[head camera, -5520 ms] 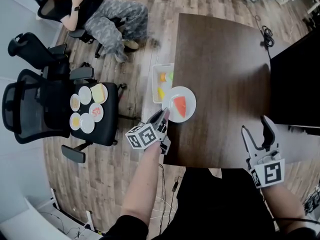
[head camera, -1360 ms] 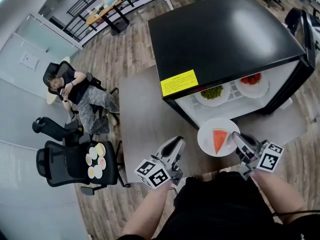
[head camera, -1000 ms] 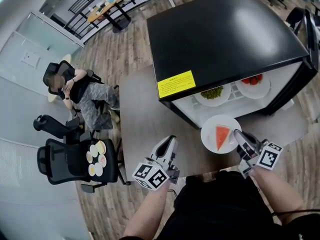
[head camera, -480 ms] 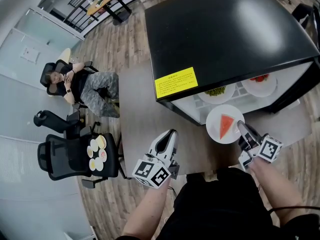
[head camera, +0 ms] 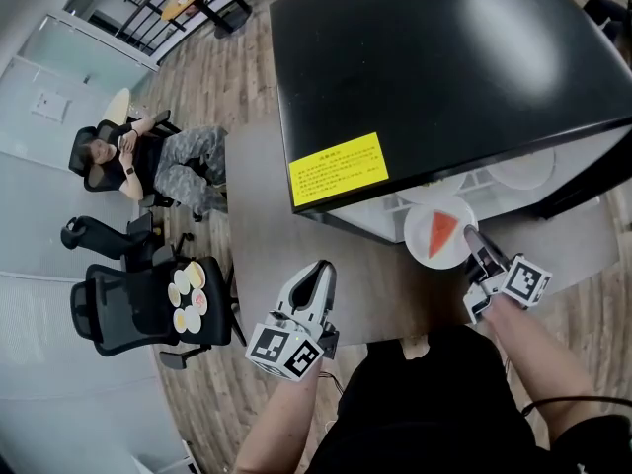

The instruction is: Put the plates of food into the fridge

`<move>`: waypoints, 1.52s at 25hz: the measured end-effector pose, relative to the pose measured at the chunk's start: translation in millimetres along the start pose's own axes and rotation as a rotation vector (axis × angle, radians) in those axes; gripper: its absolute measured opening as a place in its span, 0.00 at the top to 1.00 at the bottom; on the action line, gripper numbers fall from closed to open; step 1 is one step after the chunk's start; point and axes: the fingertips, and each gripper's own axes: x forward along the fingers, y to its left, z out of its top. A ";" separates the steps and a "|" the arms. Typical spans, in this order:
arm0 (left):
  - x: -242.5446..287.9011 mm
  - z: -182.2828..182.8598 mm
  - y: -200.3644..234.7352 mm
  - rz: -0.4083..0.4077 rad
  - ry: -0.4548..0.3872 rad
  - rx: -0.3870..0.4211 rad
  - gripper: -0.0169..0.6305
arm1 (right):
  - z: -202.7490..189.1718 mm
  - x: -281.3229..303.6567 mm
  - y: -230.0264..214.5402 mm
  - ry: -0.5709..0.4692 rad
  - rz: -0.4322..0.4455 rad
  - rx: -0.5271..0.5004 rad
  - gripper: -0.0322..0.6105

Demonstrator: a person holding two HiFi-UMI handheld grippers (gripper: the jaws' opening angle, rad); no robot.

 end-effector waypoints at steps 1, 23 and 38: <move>-1.2 -0.2 1.1 0.005 0.006 -0.001 0.92 | 1.6 3.2 -1.8 -0.002 -0.001 0.002 0.92; -29.8 -6.8 60.5 0.125 0.064 -0.035 0.93 | 23.0 64.3 -60.0 0.006 -0.288 -0.127 0.92; -51.4 -12.1 72.9 0.179 0.040 -0.078 0.93 | 30.1 89.0 -55.3 0.060 -0.406 -0.610 0.90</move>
